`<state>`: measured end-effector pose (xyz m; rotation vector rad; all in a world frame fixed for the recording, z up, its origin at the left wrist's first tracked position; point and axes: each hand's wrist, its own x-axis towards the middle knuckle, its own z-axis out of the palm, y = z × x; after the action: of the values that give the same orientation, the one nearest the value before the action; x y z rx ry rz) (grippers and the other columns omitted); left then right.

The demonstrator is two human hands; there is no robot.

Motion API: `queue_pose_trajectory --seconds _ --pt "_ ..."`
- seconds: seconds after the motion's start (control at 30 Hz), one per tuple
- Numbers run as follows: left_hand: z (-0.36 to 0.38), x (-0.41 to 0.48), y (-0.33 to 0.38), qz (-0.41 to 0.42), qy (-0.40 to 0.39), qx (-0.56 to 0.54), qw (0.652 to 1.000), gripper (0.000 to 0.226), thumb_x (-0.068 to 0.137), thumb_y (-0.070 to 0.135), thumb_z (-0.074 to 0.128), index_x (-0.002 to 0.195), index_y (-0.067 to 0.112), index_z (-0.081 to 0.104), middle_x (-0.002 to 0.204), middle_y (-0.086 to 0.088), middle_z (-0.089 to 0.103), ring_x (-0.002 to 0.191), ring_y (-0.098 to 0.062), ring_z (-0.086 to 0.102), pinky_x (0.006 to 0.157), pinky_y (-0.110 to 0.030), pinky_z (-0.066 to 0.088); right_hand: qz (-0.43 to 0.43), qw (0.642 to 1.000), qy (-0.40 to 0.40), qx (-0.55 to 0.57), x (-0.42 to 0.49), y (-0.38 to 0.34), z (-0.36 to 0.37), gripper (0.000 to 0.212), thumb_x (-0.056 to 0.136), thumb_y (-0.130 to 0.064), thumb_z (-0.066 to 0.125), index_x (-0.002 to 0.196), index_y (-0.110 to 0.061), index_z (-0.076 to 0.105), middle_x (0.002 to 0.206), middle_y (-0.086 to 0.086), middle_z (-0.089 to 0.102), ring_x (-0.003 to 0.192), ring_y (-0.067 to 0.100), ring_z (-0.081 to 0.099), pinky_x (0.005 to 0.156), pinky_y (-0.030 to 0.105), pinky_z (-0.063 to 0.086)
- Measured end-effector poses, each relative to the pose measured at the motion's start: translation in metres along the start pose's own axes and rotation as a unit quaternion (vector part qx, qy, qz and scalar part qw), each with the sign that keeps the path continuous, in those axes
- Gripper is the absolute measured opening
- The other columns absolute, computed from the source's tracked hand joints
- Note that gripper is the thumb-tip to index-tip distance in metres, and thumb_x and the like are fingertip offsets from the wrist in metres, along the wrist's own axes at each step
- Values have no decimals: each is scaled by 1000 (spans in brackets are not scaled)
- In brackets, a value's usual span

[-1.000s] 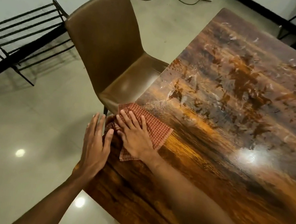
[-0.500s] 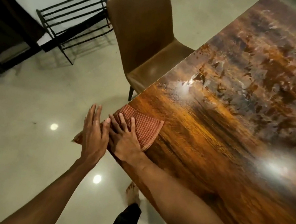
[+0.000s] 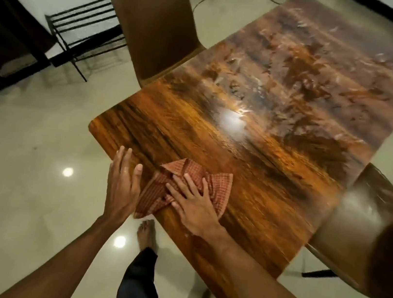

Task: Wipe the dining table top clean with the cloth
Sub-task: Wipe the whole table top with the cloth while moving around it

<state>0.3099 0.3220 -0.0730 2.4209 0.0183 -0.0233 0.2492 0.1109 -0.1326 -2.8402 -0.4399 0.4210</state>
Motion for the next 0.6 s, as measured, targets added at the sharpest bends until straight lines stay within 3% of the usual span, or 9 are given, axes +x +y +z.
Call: queue_pose_trajectory --seconds 0.1,0.17,0.27,0.37,0.47,0.6 --pt "24 -45 39 14 -19 -3 1000 69 100 58 24 156 18 30 167 -3 20 155 -23 18 123 -55 22 152 988 11 32 -62 52 -10 57 108 -52 9 163 -41 -4 172 -7 -15 159 24 -15 123 65 -6" --pt "40 -69 63 28 -32 -5 999 68 100 58 24 156 19 31 168 -3 20 155 -23 17 124 -54 20 204 977 9 63 -95 54 -10 58 109 -53 11 163 -40 -6 172 -5 -19 158 29 -17 123 67 -8" --pt "59 -93 87 42 -52 -15 998 68 100 57 24 156 19 31 168 -2 19 155 -22 15 125 -51 17 121 991 -7 55 -141 17 17 61 108 -54 20 163 -40 -1 172 -3 -17 158 34 -16 121 71 -2" --pt "76 -108 101 60 -58 -30 996 65 102 55 25 156 20 31 168 -1 19 155 -18 15 126 -48 16 32 999 -37 14 -182 23 35 60 109 -53 22 163 -40 -1 172 -6 -16 158 28 -15 123 67 -2" --pt "86 -113 106 64 -58 -28 996 64 103 53 27 156 18 32 167 -2 21 155 -19 17 126 -48 16 45 999 -25 -1 -168 51 20 58 108 -54 10 162 -42 -7 171 -8 -21 157 25 -21 123 65 -8" --pt "84 -123 91 37 -50 -33 998 63 103 52 27 155 17 34 167 -4 22 155 -21 17 125 -50 18 44 999 -30 5 -124 24 11 61 109 -53 19 163 -40 -6 171 -5 -21 155 35 -26 119 70 -14"
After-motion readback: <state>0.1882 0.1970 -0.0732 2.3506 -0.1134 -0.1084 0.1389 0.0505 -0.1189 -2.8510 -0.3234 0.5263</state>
